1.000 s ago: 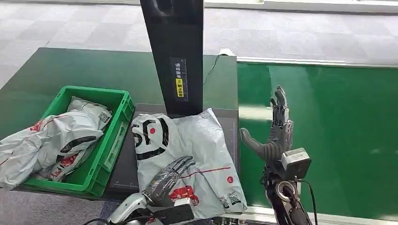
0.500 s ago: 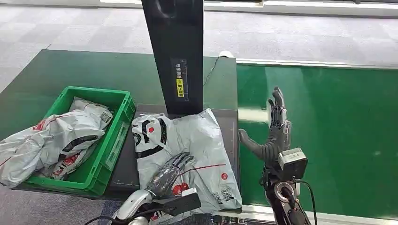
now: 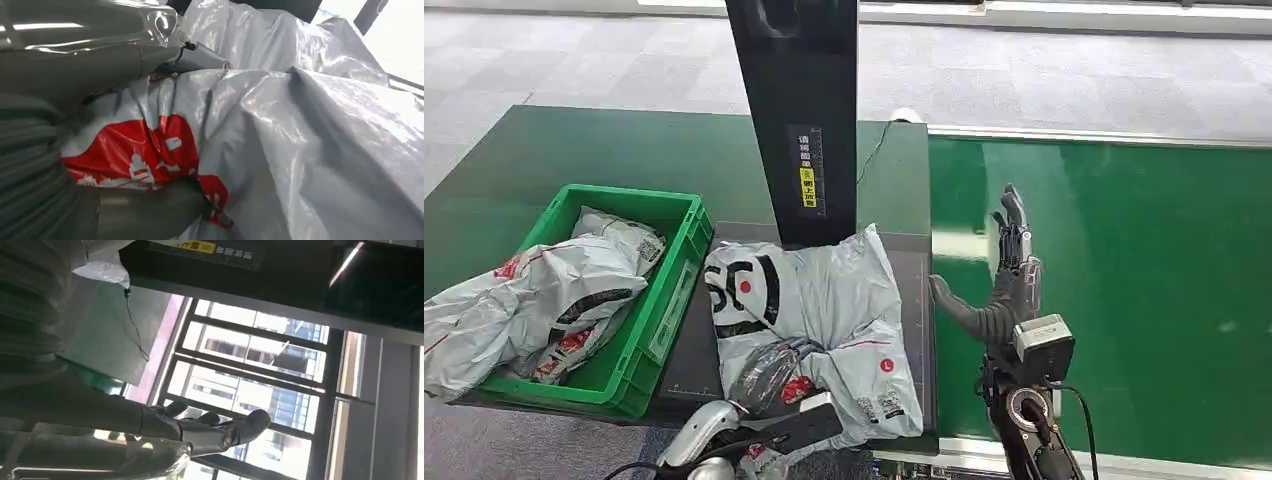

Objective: Moved the parcel from conveyor to table for the left to box.

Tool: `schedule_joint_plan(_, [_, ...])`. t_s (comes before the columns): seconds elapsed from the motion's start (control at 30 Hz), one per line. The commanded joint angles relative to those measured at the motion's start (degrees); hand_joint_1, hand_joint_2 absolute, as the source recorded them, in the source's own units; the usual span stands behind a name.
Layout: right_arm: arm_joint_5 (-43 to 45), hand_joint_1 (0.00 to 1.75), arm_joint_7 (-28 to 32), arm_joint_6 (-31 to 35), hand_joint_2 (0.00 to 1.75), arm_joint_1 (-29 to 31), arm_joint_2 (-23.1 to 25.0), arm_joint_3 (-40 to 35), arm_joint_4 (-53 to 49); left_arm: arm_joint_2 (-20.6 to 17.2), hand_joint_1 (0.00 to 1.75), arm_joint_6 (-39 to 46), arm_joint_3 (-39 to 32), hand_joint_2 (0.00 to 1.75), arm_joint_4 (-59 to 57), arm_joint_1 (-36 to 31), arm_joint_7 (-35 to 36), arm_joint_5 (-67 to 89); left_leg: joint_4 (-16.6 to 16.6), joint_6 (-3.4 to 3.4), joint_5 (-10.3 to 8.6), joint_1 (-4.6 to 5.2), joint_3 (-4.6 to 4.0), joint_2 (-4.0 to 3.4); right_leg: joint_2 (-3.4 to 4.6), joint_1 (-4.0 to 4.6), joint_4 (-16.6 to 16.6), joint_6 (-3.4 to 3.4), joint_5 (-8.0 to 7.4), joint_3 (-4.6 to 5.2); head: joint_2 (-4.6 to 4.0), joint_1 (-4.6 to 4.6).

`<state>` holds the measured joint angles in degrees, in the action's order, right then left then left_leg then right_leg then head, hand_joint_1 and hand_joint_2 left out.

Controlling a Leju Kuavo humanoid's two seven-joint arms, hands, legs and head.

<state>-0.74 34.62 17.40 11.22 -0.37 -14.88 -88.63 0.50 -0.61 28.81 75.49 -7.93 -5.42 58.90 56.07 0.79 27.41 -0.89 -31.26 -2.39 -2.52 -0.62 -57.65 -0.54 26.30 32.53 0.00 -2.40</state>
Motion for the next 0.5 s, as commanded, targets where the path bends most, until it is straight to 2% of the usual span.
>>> schedule_joint_plan(0.03, [0.03,0.0,-0.44,-0.37,1.75,1.61,0.37,0.75,1.38,-0.06,1.71,-0.36,-1.41,1.75,-2.32,0.72,-0.26,-0.28,-0.03,-0.03,0.0,0.02,0.0,0.02,0.16,-0.03,0.01,0.02,-0.02,0.04,0.0,0.0])
schedule_joint_plan(0.17, [0.03,0.0,-0.48,-0.34,1.75,1.43,0.31,0.84,1.32,-0.06,1.75,0.09,-1.66,1.75,-2.3,0.71,-0.58,-0.65,-0.06,-0.05,-0.05,0.01,-0.1,0.06,0.27,-0.02,0.06,0.03,-0.08,0.14,0.0,0.02])
schedule_joint_plan(0.27, [0.02,0.0,-0.47,-0.26,1.75,1.03,0.17,0.92,1.13,0.0,1.75,3.96,-2.28,1.75,-0.77,1.0,-2.19,-1.01,-0.06,-0.05,-0.04,0.0,-0.11,0.06,0.29,-0.01,0.06,0.04,-0.09,0.15,0.0,0.0])
schedule_joint_plan(0.33, [0.38,0.0,0.3,-0.36,1.75,-0.2,-0.35,1.12,-0.16,0.1,1.75,23.01,-3.35,1.75,4.22,1.0,-11.73,-1.58,-0.01,-0.03,0.0,0.01,-0.05,0.05,0.17,-0.01,0.01,0.03,-0.02,0.09,0.0,0.02])
schedule_joint_plan(0.4, [1.07,0.0,0.76,-0.56,1.75,-0.52,-0.79,1.05,-0.49,-1.07,1.75,34.82,-3.21,1.75,11.77,1.25,-16.65,-0.84,0.03,-0.04,-0.01,-0.01,-0.18,0.14,0.13,0.01,-0.01,0.03,-0.02,0.2,0.0,0.02])
schedule_joint_plan(0.47, [1.58,0.0,1.05,-0.39,1.75,-0.45,-1.13,0.84,-0.09,-1.33,1.75,40.61,-4.97,1.75,18.51,2.15,-18.14,2.26,0.12,-0.04,0.0,-0.05,-0.36,0.14,0.16,0.06,-0.06,0.05,-0.03,0.42,0.0,0.02])
schedule_joint_plan(0.5, [1.77,0.0,1.21,-0.28,1.75,-0.38,-1.31,0.68,0.15,0.14,1.75,40.61,-7.74,1.75,21.04,3.1,-20.65,2.62,0.09,-0.02,-0.02,-0.03,-0.38,0.11,0.14,0.04,-0.05,0.04,-0.02,0.45,0.0,0.0])
